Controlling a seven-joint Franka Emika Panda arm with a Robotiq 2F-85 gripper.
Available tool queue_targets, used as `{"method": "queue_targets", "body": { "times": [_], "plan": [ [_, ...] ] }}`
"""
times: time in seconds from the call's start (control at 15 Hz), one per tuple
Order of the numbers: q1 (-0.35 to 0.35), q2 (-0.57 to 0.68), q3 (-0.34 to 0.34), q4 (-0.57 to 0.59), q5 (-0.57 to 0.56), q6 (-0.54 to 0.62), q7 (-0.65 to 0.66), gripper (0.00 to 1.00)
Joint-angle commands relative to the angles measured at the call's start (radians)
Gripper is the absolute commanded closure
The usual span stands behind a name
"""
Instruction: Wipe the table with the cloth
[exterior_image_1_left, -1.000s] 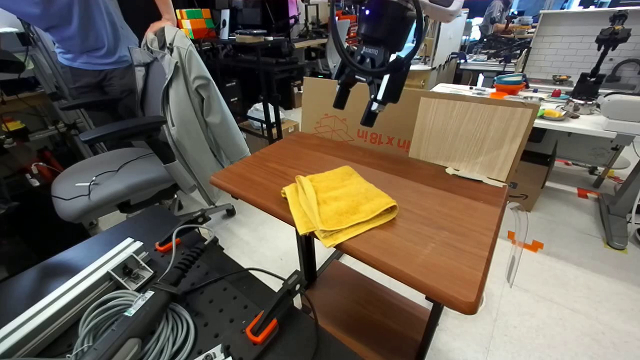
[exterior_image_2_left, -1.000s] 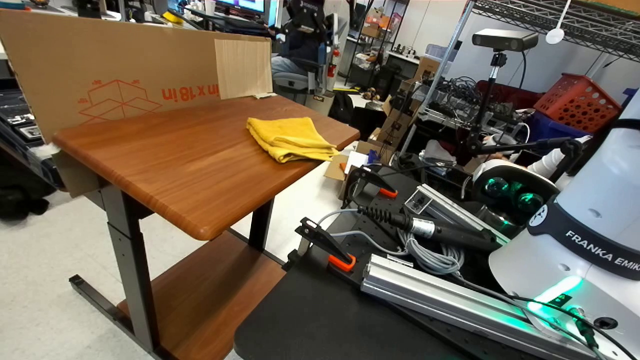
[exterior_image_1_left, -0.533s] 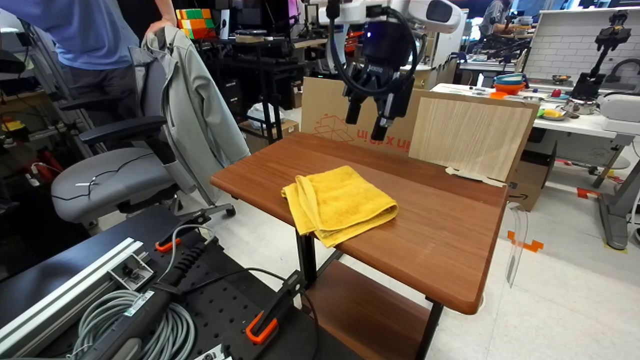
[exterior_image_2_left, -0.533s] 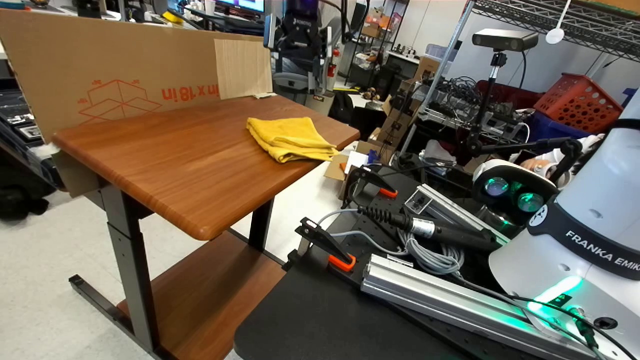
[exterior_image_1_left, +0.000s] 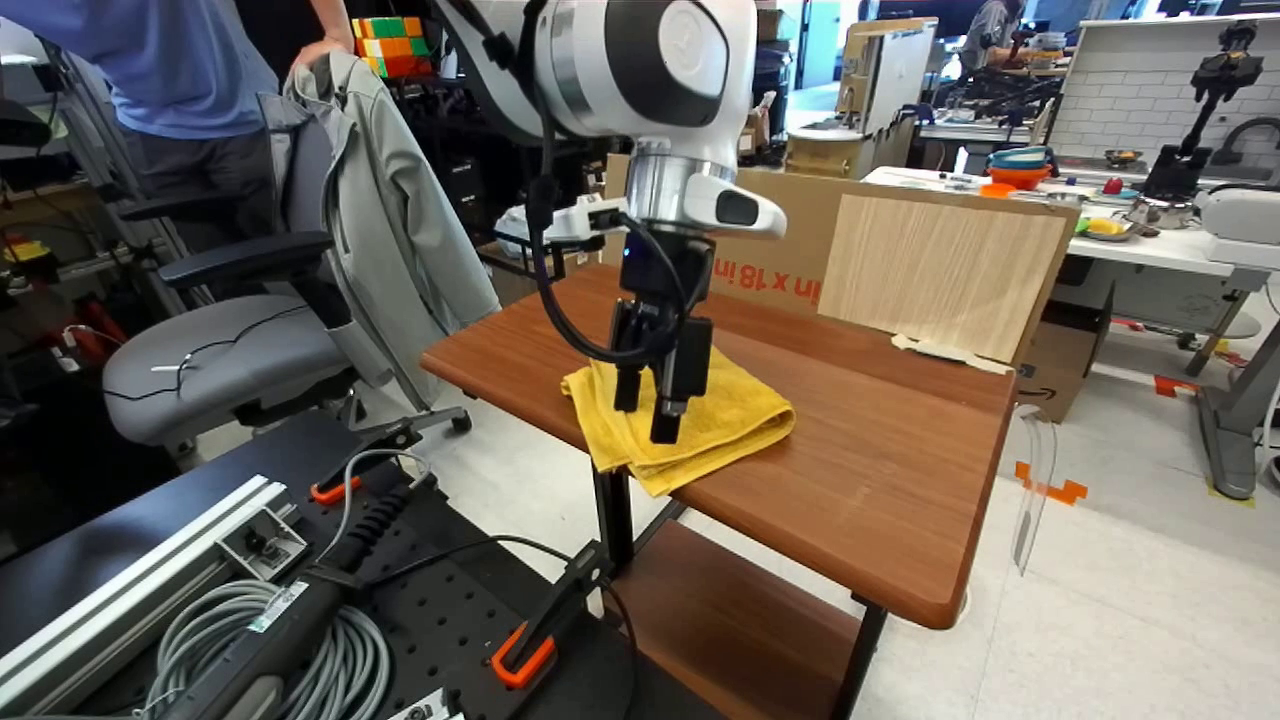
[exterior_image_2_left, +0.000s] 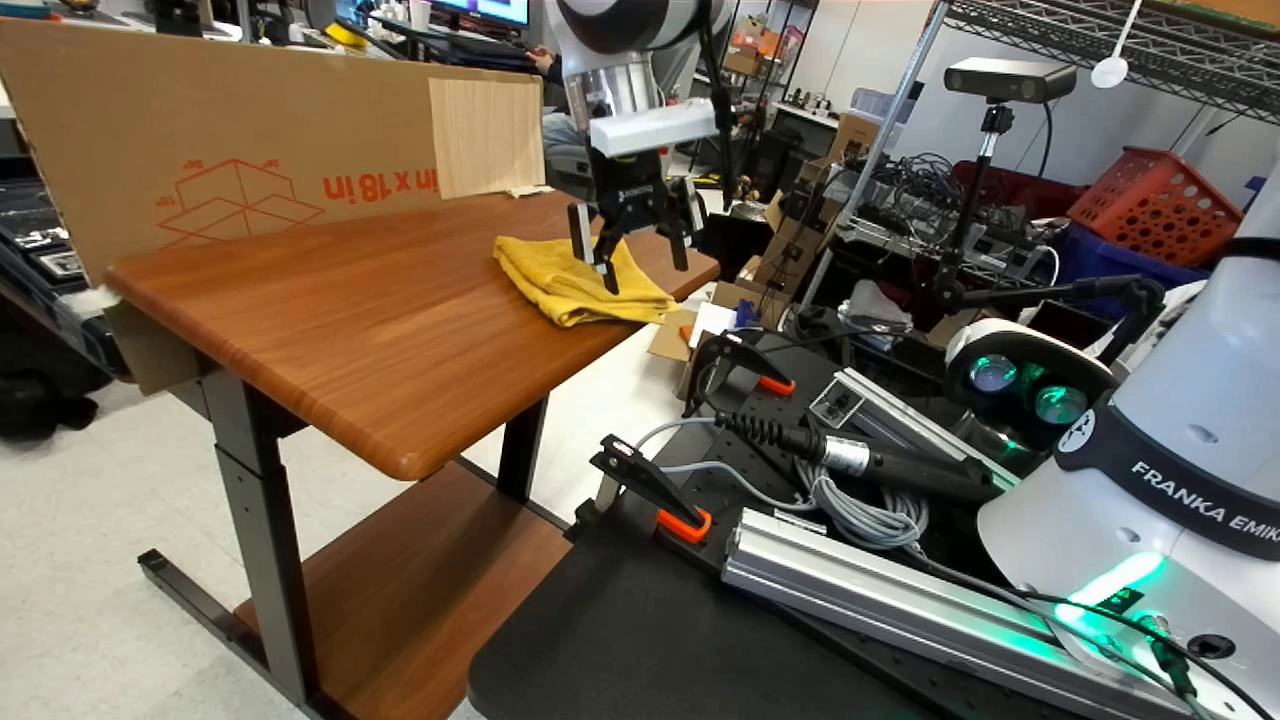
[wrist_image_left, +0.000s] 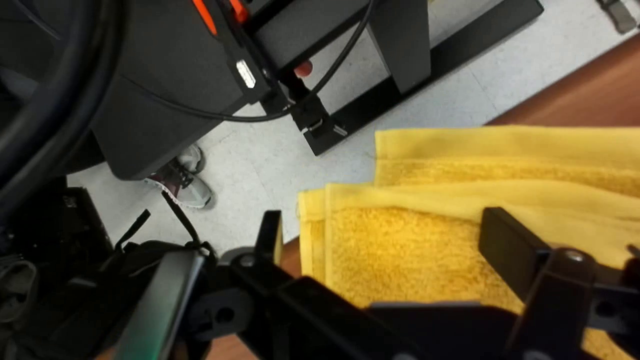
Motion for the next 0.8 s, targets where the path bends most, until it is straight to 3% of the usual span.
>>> {"method": "queue_targets", "body": {
  "times": [0.0,0.4,0.73],
  "plan": [
    [-0.038,0.039,0.037,-0.021,0.072,0.077,-0.120,0.00],
    [-0.110,0.040,0.085,-0.017,0.234,0.161,-0.360,0.00],
    [-0.143,0.127,0.106,0.106,0.322,0.217,-0.427,0.00]
  ]
}}
